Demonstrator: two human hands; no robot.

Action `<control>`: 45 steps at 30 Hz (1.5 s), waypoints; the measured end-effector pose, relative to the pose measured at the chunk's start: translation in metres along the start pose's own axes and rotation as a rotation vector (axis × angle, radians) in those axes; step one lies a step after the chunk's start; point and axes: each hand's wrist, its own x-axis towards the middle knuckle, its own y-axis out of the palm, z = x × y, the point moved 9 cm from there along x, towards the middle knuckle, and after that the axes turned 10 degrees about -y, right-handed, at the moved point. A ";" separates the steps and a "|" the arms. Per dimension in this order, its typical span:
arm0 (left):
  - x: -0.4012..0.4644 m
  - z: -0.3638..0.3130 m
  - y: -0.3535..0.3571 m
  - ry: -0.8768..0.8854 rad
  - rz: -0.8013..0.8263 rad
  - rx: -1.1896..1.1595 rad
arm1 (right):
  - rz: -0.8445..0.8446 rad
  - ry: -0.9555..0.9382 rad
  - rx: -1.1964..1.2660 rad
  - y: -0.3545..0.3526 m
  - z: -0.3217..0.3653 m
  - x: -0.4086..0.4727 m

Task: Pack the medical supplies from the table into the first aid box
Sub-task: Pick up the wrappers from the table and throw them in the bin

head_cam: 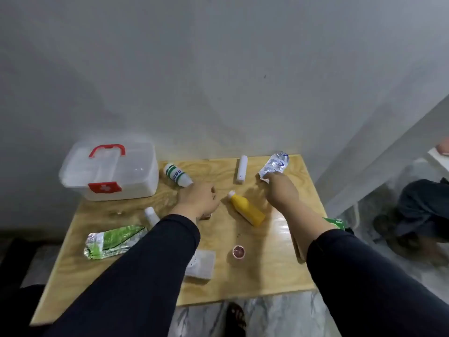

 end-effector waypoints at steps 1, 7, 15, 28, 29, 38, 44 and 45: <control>0.005 -0.003 0.002 -0.012 0.002 0.019 | -0.001 -0.005 -0.020 0.001 -0.002 0.006; 0.028 -0.010 0.013 -0.063 -0.001 0.042 | -0.001 -0.060 -0.101 0.016 -0.019 0.033; 0.019 -0.008 -0.012 -0.095 -0.035 0.003 | -0.198 -0.220 -0.057 -0.041 0.009 0.042; -0.035 0.105 -0.057 -0.299 -0.102 -0.118 | -0.263 -0.420 0.231 -0.083 0.193 0.022; -0.038 0.121 -0.052 -0.312 -0.094 -0.135 | -0.225 -0.426 0.228 -0.072 0.206 0.018; -0.042 0.238 0.013 -0.280 0.115 -0.083 | -0.040 -0.327 0.221 0.009 0.272 -0.008; -0.039 0.258 0.024 -0.075 0.044 0.061 | -0.108 -0.257 0.208 0.020 0.280 -0.018; -0.037 0.260 0.024 -0.071 0.046 0.074 | -0.116 -0.242 0.207 0.017 0.280 -0.020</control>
